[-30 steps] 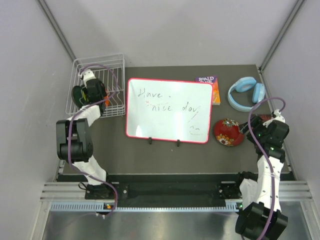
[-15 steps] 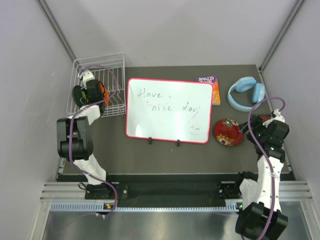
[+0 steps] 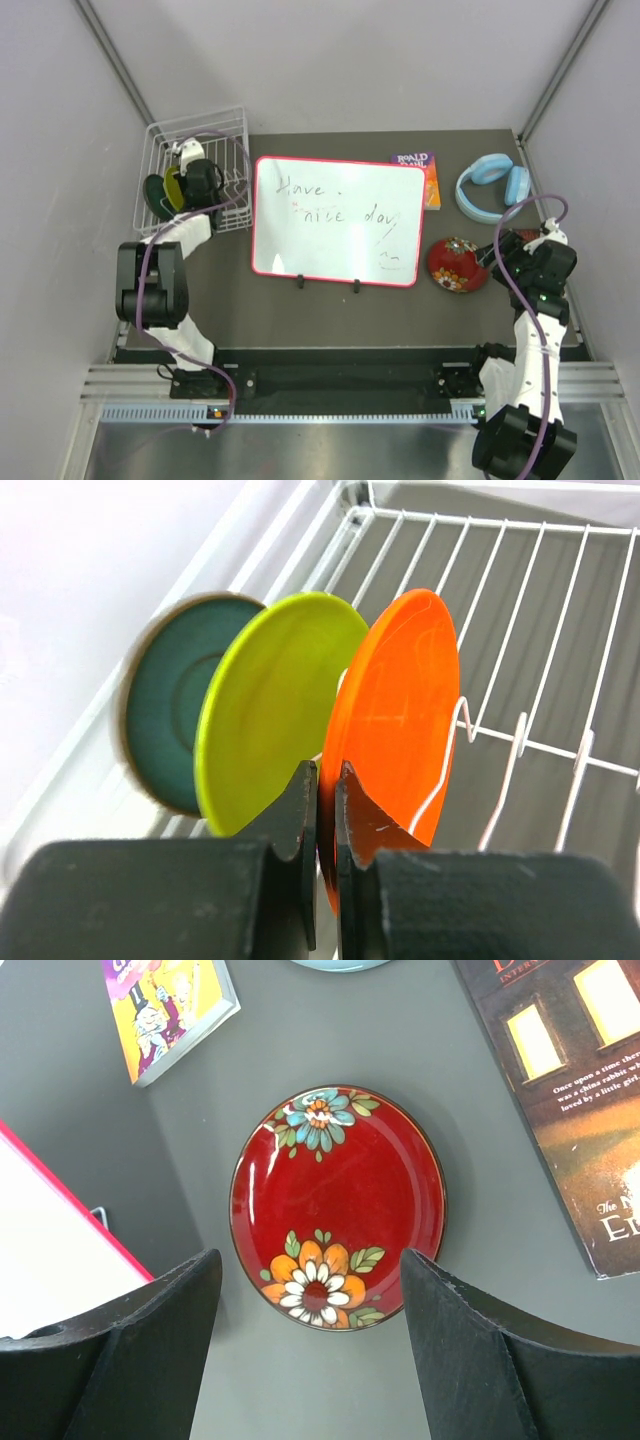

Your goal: Unload the plates from the dish rack

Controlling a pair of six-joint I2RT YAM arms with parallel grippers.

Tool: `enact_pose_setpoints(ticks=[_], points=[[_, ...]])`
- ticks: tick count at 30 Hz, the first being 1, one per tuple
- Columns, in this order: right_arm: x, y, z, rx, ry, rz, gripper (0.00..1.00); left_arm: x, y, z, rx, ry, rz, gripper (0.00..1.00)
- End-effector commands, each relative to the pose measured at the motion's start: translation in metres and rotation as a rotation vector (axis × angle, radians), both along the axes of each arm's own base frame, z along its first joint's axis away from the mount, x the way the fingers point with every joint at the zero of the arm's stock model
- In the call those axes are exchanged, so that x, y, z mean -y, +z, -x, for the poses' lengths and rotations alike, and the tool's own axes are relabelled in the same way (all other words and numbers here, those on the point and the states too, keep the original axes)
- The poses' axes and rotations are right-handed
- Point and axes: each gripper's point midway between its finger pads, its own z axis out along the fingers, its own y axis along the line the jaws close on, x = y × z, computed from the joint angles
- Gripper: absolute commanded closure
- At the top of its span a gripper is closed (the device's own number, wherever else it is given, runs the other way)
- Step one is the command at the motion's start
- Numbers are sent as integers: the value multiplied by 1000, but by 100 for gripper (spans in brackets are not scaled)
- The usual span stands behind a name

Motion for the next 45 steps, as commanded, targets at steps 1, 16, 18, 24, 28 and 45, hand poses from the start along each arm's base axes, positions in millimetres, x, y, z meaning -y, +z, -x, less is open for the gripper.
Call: enact_pose_setpoints(ticks=[1, 16, 18, 24, 28, 45], points=[[-4, 11, -4, 43, 34, 27, 28, 13, 85, 14, 200, 51, -132, 100], [-25, 68, 9, 152, 128, 40, 26, 61, 147, 63, 258, -44, 79, 100], [-37, 85, 13, 205, 182, 34, 23, 80, 147, 71, 254, -139, 162, 100], [-79, 129, 27, 355, 387, -44, 20, 181, 131, 100, 247, -555, 515, 100], [-97, 144, 30, 453, 462, -128, 20, 243, 131, 125, 252, -742, 680, 100], [-162, 123, 27, 424, 664, -300, 20, 393, 111, 203, 122, -1104, 868, 100]])
